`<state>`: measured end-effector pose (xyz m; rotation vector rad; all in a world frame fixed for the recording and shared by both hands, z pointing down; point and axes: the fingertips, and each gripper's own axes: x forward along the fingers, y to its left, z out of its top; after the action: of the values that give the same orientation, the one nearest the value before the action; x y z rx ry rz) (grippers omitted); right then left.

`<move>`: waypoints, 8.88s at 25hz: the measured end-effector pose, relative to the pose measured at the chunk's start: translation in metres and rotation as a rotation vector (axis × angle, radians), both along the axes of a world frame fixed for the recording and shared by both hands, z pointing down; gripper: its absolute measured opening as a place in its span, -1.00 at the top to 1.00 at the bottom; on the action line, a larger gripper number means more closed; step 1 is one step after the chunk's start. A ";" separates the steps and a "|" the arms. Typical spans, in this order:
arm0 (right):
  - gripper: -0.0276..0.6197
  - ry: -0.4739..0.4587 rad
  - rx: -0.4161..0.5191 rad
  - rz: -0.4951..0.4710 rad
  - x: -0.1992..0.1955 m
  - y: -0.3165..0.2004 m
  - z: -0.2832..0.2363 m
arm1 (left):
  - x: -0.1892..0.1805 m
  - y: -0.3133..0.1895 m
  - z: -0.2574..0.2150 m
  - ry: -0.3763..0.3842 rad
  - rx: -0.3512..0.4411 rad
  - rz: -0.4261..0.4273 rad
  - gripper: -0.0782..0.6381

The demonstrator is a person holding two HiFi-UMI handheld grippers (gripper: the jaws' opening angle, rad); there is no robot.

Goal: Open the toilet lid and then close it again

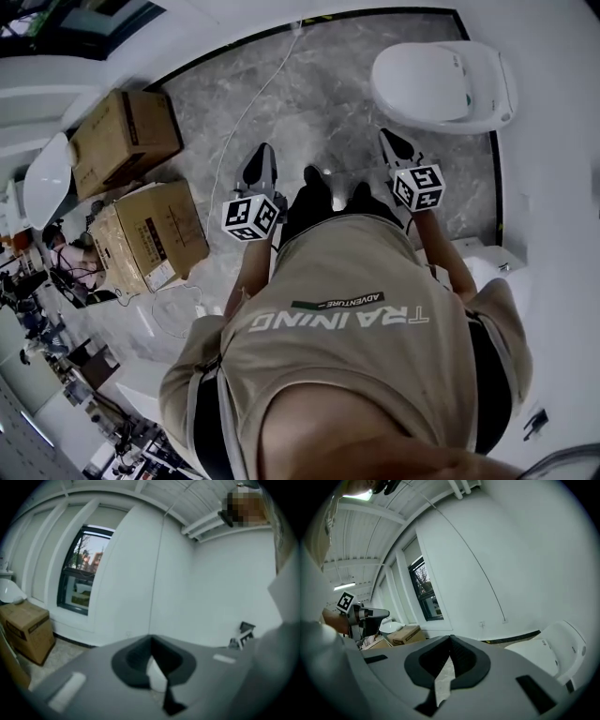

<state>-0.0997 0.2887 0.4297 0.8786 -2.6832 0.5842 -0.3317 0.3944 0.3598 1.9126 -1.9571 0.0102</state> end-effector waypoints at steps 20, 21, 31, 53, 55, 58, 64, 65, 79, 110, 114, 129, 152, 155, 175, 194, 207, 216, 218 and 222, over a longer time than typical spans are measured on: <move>0.88 0.118 0.009 0.207 -0.138 -0.137 -0.016 | -0.125 -0.203 0.010 -0.127 0.056 0.418 0.77; 0.88 0.121 0.007 0.225 -0.142 -0.140 -0.015 | -0.128 -0.213 0.011 -0.155 0.057 0.448 0.77; 0.88 0.115 -0.067 0.273 -0.155 -0.184 0.013 | -0.121 -0.289 0.038 -0.102 -0.003 0.539 0.77; 0.88 0.113 -0.126 0.429 -0.095 -0.327 0.036 | -0.030 -0.520 0.032 -0.137 -0.038 0.863 0.77; 0.88 0.122 -0.135 0.544 -0.081 -0.329 0.036 | -0.021 -0.540 0.042 -0.135 -0.049 0.939 0.77; 0.88 0.139 -0.131 0.705 -0.063 -0.326 0.028 | -0.006 -0.554 0.050 -0.144 -0.053 1.065 0.77; 0.88 0.149 -0.107 1.004 -0.040 -0.322 0.011 | 0.044 -0.570 0.048 -0.169 0.022 1.392 0.77; 0.88 0.154 -0.103 1.043 -0.038 -0.318 0.008 | 0.054 -0.570 0.048 -0.151 0.030 1.433 0.77; 0.88 0.099 -0.232 1.403 -0.013 -0.242 0.033 | 0.128 -0.541 0.068 -0.144 -0.020 1.719 0.77; 0.88 0.011 -0.582 1.244 0.060 -0.200 0.224 | 0.250 -0.511 0.246 -0.392 -0.500 1.820 0.77; 0.88 -0.030 -0.678 1.247 0.047 -0.190 0.266 | 0.253 -0.507 0.297 -0.463 -0.572 1.878 0.77; 0.87 -0.312 -0.923 1.417 0.047 -0.170 0.408 | 0.219 -0.510 0.461 -0.537 -0.844 1.777 0.77; 0.46 -0.443 -0.954 1.405 0.063 -0.160 0.479 | 0.225 -0.535 0.543 -0.440 -1.105 1.486 0.49; 0.46 -0.470 -0.941 1.398 0.063 -0.165 0.481 | 0.224 -0.539 0.544 -0.429 -1.115 1.479 0.53; 0.47 -0.626 -0.953 1.402 0.070 -0.172 0.483 | 0.225 -0.534 0.545 -0.326 -1.192 1.517 0.44; 0.73 -0.559 -0.820 1.227 0.078 -0.166 0.424 | 0.235 -0.535 0.483 -0.181 -1.193 1.645 0.44; 0.73 -0.657 -0.646 1.236 0.099 -0.175 0.340 | 0.257 -0.545 0.402 -0.004 -1.134 1.657 0.50; 0.72 -0.711 -0.498 1.152 0.119 -0.171 0.300 | 0.279 -0.544 0.365 0.183 -1.102 1.702 0.47; 0.72 -0.699 -0.477 1.113 0.120 -0.172 0.296 | 0.280 -0.546 0.362 0.215 -1.094 1.715 0.46; 0.72 -0.676 -0.423 1.053 0.129 -0.176 0.278 | 0.290 -0.551 0.342 0.284 -1.062 1.729 0.43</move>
<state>0.0290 0.1127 0.7073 2.2237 -2.1510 1.8404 -0.0416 -0.1567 0.7019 1.8767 0.3774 0.9145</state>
